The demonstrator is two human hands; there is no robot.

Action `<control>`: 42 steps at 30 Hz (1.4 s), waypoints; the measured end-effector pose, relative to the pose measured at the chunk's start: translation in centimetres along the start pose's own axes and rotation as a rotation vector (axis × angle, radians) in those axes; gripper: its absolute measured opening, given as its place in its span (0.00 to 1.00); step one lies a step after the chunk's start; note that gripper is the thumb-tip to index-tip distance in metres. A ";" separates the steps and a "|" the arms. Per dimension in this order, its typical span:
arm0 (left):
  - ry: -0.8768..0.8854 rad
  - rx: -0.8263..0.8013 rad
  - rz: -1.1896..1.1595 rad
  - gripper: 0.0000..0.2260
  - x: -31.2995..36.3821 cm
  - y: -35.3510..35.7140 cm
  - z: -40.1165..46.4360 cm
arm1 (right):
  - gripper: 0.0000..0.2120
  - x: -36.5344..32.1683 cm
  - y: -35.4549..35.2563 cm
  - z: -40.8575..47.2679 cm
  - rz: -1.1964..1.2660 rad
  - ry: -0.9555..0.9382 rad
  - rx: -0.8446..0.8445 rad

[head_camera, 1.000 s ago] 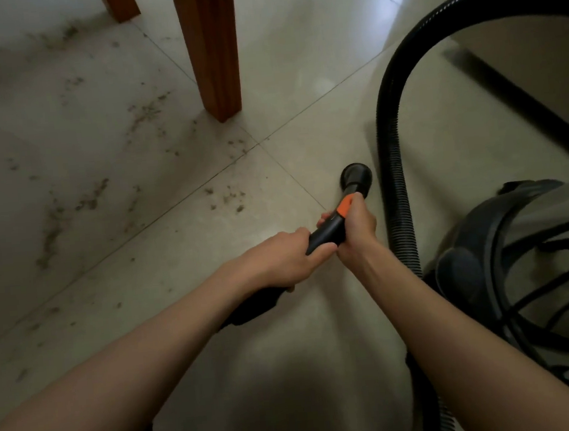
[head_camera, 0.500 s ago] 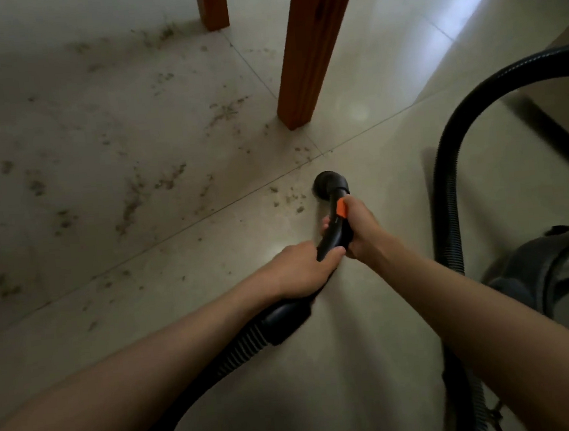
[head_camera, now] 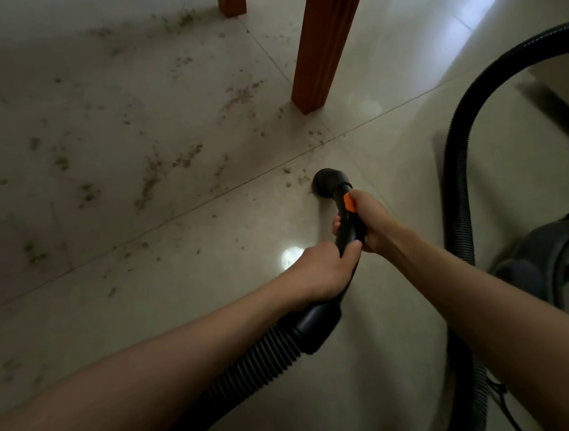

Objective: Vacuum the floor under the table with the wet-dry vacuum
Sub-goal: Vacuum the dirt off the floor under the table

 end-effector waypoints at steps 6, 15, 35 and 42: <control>-0.003 -0.047 -0.019 0.21 -1.9 -1.6 -0.3 | 0.13 1.1 1.2 -0.2 0.037 -0.004 -0.022; -0.025 -0.136 -0.105 0.21 -1.7 -2.6 0.1 | 0.16 0.3 1.7 0.2 0.052 0.010 -0.063; 0.171 0.366 -0.753 0.18 5.7 -15.0 -1.8 | 0.17 -5.1 5.4 -4.5 -0.118 -0.325 -0.410; 0.179 0.529 -0.933 0.23 2.7 -18.1 -1.6 | 0.14 -4.9 11.4 -8.6 -0.167 -0.457 -0.668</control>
Point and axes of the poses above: each hand's wrist, its own z-axis towards the middle knuckle, its own y-axis out of the palm, x = y × z, the point moved 4 cm from there along z, towards the middle knuckle, and after that the axes turned 10 degrees about -y, right-handed, at the moved point
